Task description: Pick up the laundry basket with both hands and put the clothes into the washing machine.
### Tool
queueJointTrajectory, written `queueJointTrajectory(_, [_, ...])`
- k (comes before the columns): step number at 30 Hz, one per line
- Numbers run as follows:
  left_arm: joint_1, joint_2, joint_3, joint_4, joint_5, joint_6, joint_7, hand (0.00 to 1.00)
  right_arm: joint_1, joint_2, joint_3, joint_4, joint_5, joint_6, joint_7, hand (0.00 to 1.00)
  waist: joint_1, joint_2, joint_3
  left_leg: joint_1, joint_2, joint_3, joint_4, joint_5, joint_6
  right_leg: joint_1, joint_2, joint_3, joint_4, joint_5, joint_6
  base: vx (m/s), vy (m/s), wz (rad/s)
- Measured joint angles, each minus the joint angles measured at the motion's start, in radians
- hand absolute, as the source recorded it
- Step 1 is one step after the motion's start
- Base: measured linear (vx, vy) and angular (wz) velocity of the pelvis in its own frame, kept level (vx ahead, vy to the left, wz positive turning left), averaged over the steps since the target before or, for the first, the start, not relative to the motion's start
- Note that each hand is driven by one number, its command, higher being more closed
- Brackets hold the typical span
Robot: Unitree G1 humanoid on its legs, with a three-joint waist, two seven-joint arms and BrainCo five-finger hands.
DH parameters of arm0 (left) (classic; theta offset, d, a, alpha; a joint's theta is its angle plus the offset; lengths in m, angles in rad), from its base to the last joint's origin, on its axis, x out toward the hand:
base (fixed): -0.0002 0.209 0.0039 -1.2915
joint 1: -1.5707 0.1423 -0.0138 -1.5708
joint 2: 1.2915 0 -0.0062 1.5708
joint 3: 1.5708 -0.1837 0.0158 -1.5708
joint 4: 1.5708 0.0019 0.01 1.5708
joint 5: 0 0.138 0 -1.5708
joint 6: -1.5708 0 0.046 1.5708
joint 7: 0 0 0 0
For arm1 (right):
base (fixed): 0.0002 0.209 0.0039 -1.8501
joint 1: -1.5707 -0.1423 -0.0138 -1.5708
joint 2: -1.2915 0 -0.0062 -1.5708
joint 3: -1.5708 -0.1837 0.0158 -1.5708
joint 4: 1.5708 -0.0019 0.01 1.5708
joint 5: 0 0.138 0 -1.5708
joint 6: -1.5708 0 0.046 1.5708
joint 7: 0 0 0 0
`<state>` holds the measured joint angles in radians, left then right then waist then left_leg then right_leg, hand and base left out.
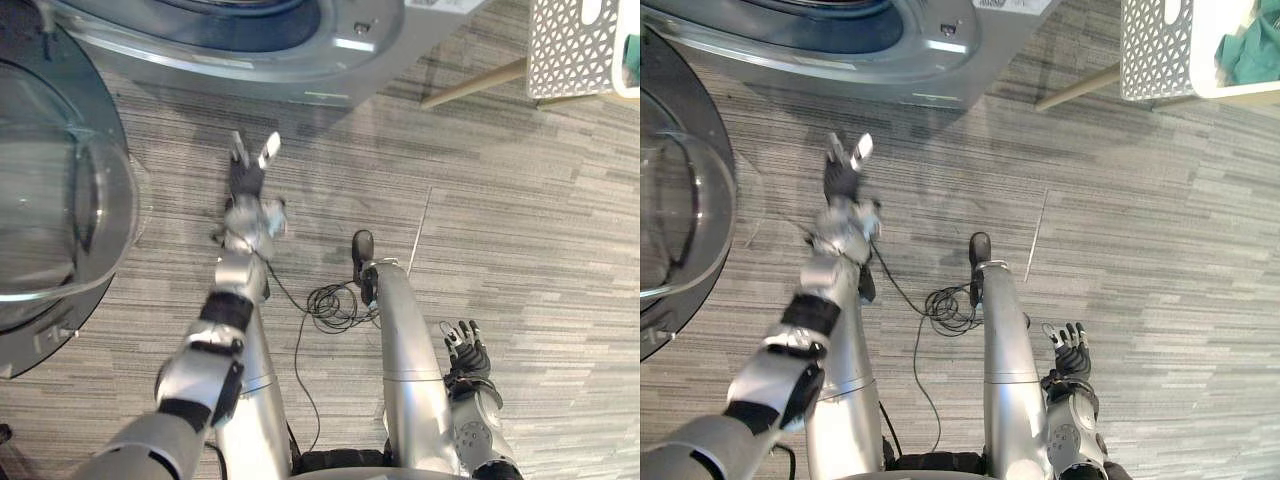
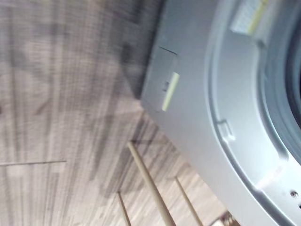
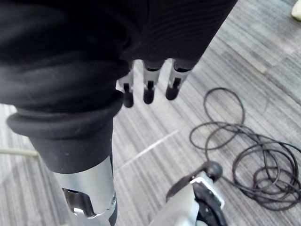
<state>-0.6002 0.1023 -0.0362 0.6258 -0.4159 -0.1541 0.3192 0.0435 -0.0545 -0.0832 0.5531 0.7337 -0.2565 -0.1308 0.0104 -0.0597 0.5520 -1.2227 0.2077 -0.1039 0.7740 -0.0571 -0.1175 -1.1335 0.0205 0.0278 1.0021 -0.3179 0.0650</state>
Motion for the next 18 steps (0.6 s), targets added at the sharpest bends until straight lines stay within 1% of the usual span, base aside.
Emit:
queueJointTrajectory(1, [0.041,-0.014,0.004,0.008,-0.006,0.002,-0.008,0.00,-0.004,0.000,-0.002,0.010,0.000,0.000,-0.003,0.00,0.004,0.000,0.000,0.026,-0.005,0.003,-0.021,0.011,0.002,0.020,-0.006,0.000,-0.008,0.002,-0.002,0.09,-0.080,0.33])
queueJointTrajectory(2, [0.119,-0.036,0.008,0.012,-0.005,0.005,-0.019,0.00,-0.012,0.000,-0.008,0.022,-0.001,0.004,-0.005,0.00,0.006,0.001,0.000,0.084,-0.014,0.010,-0.059,0.026,0.004,0.068,-0.019,0.000,-0.023,0.000,-0.007,0.10,-0.086,0.34])
queueJointTrajectory(3, [0.173,-0.050,0.009,0.004,-0.003,0.004,-0.025,0.00,-0.012,0.000,-0.016,0.031,-0.005,0.007,-0.005,0.00,0.006,0.002,-0.001,0.134,-0.020,0.015,-0.087,0.037,-0.005,0.110,-0.026,-0.002,-0.036,-0.003,-0.012,0.13,-0.109,0.39])
queueJointTrajectory(4, [0.212,-0.062,0.008,0.012,0.002,0.003,-0.040,0.00,-0.018,0.007,-0.017,0.054,-0.022,0.012,-0.006,0.00,0.013,0.007,-0.002,0.204,-0.024,0.025,-0.126,0.042,-0.003,0.175,-0.042,-0.006,-0.063,-0.004,-0.013,0.15,-0.103,0.38])
queueJointTrajectory(5, [0.266,-0.070,0.009,0.037,0.036,0.003,-0.062,0.00,-0.018,0.004,-0.015,0.071,-0.042,0.025,-0.003,0.00,0.017,0.013,-0.006,0.300,-0.036,0.027,-0.175,0.050,-0.002,0.266,-0.056,-0.012,-0.097,-0.006,-0.014,0.15,-0.092,0.31])
queueJointTrajectory(6, [0.288,-0.070,0.009,0.051,0.056,0.003,-0.073,0.00,-0.018,0.004,-0.014,0.079,-0.050,0.029,-0.002,0.00,0.016,0.017,-0.009,0.339,-0.039,0.030,-0.196,0.052,-0.003,0.304,-0.060,-0.013,-0.111,-0.007,-0.013,0.12,-0.066,0.25])
queueJointTrajectory(7, [0.308,-0.072,0.010,0.059,0.076,0.003,-0.083,0.00,-0.018,0.004,-0.015,0.093,-0.062,0.030,0.000,0.00,0.015,0.026,-0.016,0.372,-0.042,0.029,-0.218,0.055,-0.003,0.339,-0.064,-0.018,-0.129,-0.007,-0.013,0.10,-0.040,0.24])
queueJointTrajectory(8, [0.338,-0.080,0.011,0.081,0.103,0.004,-0.103,0.00,-0.013,0.000,-0.017,0.112,-0.074,0.034,-0.002,0.00,0.013,0.042,-0.031,0.420,-0.052,0.028,-0.244,0.061,-0.002,0.390,-0.076,-0.027,-0.155,-0.008,-0.011,0.11,-0.018,0.33])
queueJointTrajectory(9, [0.377,-0.090,0.031,0.106,0.137,0.006,-0.126,0.00,-0.013,-0.010,-0.017,0.143,-0.083,0.046,0.000,0.00,0.012,0.055,-0.049,0.493,-0.069,0.030,-0.286,0.068,-0.001,0.461,-0.092,-0.031,-0.187,-0.010,-0.007,0.15,-0.020,0.42])
queueJointTrajectory(10, [0.422,-0.106,0.063,0.138,0.165,0.007,-0.143,0.00,-0.006,-0.014,-0.016,0.182,-0.107,0.060,0.003,0.00,0.010,0.065,-0.082,0.559,-0.084,0.033,-0.329,0.078,0.005,0.526,-0.103,-0.036,-0.217,-0.014,-0.001,0.16,-0.021,0.37])
queueJointTrajectory(11, [0.446,-0.112,0.077,0.152,0.179,0.012,-0.148,0.00,0.002,-0.016,-0.018,0.194,-0.118,0.068,0.004,0.00,0.009,0.073,-0.103,0.586,-0.090,0.033,-0.349,0.082,0.007,0.557,-0.112,-0.043,-0.234,-0.016,0.003,0.20,-0.010,0.41])
queueJointTrajectory(12, [0.486,-0.117,0.101,0.183,0.198,0.019,-0.165,0.00,0.019,-0.021,-0.018,0.220,-0.135,0.074,0.006,0.00,0.008,0.085,-0.149,0.642,-0.104,0.030,-0.392,0.092,0.007,0.619,-0.129,-0.058,-0.272,-0.019,0.007,0.18,0.004,0.45])
queueJointTrajectory(13, [0.526,-0.118,0.132,0.216,0.222,0.025,-0.180,0.00,0.039,-0.021,-0.019,0.241,-0.158,0.086,0.011,0.00,0.007,0.091,-0.202,0.704,-0.116,0.029,-0.454,0.106,0.017,0.684,-0.144,-0.076,-0.318,-0.018,0.010,0.24,0.013,0.48])
queueJointTrajectory(14, [0.545,-0.118,0.146,0.235,0.234,0.029,-0.187,0.00,0.048,-0.020,-0.020,0.253,-0.165,0.091,0.019,0.00,0.006,0.093,-0.226,0.737,-0.121,0.026,-0.487,0.112,0.017,0.719,-0.149,-0.085,-0.345,-0.017,0.012,0.18,0.006,0.50])
queueJointTrajectory(15, [0.582,-0.118,0.172,0.262,0.245,0.038,-0.196,0.00,0.070,-0.015,-0.022,0.264,-0.183,0.098,0.031,0.00,0.007,0.095,-0.276,0.798,-0.125,0.026,-0.543,0.128,0.022,0.786,-0.160,-0.110,-0.399,-0.012,0.017,0.25,0.004,0.44])
queueJointTrajectory(16, [0.616,-0.118,0.203,0.288,0.264,0.041,-0.211,0.00,0.087,-0.006,-0.028,0.279,-0.196,0.109,0.047,0.00,0.009,0.090,-0.327,0.854,-0.128,0.026,-0.595,0.137,0.021,0.844,-0.164,-0.126,-0.450,-0.005,0.021,0.21,-0.002,0.37])
queueJointTrajectory(17, [0.633,-0.116,0.215,0.297,0.274,0.043,-0.213,0.00,0.089,0.000,-0.036,0.291,-0.200,0.112,0.050,0.00,0.010,0.086,-0.351,0.879,-0.129,0.026,-0.620,0.142,0.022,0.873,-0.165,-0.133,-0.477,0.000,0.021,0.26,-0.008,0.25])
queueJointTrajectory(18, [0.656,-0.114,0.241,0.318,0.282,0.050,-0.222,0.00,0.095,0.015,-0.047,0.304,-0.217,0.116,0.053,0.00,0.017,0.084,-0.391,0.929,-0.129,0.024,-0.670,0.160,0.022,0.930,-0.164,-0.146,-0.534,0.013,0.025,0.22,-0.004,0.19])
